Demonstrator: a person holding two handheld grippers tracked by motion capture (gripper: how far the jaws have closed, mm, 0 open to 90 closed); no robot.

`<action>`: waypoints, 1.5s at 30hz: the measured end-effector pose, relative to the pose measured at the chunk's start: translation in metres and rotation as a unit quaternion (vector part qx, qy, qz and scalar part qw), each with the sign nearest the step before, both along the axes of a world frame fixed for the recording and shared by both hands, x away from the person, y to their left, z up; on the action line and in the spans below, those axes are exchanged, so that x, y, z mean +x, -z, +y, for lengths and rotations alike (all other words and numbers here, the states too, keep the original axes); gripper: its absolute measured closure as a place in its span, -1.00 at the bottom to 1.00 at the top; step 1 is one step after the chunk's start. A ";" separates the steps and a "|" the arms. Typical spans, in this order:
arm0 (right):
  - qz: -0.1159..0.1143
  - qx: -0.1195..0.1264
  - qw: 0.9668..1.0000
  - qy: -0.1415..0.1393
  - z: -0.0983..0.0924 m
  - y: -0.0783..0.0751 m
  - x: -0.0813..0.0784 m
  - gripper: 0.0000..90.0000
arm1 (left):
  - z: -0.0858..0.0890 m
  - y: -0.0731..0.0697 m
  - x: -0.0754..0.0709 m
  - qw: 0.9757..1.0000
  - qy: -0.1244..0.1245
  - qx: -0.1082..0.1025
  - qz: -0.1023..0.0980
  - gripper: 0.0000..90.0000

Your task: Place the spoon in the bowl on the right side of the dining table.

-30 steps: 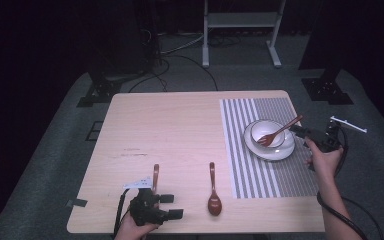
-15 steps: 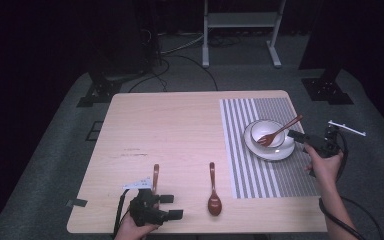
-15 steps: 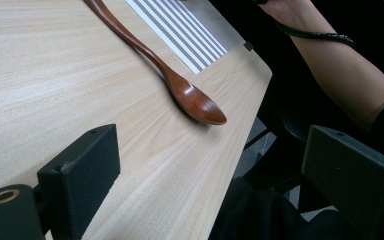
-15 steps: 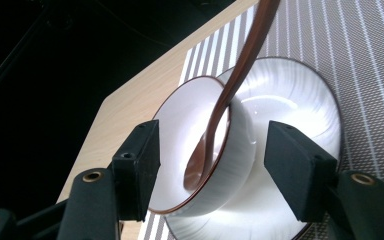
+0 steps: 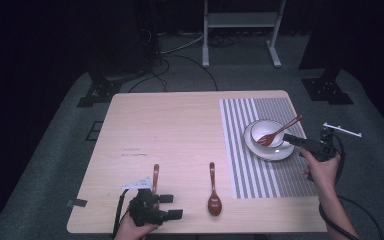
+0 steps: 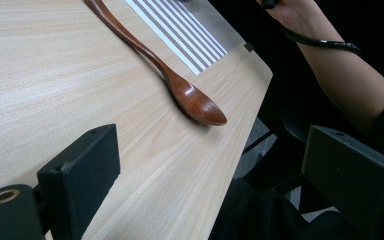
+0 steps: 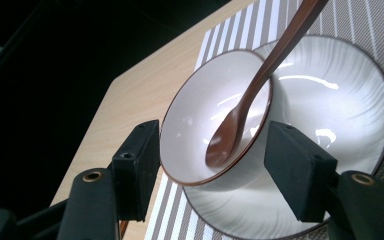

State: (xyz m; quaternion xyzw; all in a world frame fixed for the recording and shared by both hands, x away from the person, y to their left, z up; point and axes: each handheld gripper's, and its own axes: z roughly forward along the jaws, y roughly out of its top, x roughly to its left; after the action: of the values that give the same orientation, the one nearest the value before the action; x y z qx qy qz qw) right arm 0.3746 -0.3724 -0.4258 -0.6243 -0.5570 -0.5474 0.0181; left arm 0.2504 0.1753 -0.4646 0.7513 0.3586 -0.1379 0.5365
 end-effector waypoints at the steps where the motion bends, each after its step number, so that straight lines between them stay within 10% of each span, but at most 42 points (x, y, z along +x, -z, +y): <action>1: 0.002 -0.001 1.000 -0.003 0.002 0.000 -0.001 -0.15 | 0.000 0.000 0.000 1.000 0.000 0.001 0.000 -0.84; 45: 0.006 -0.012 0.999 -0.052 0.031 0.012 -0.038 -0.21 | 0.001 -0.001 0.000 1.000 0.000 0.002 -0.002 -0.84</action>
State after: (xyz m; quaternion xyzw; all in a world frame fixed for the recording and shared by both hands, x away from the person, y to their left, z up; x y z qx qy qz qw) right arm 0.3361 -0.3414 -0.4379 -0.5977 -0.5951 -0.5356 0.0422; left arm 0.2504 0.1760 -0.4637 0.7528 0.3574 -0.1354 0.5360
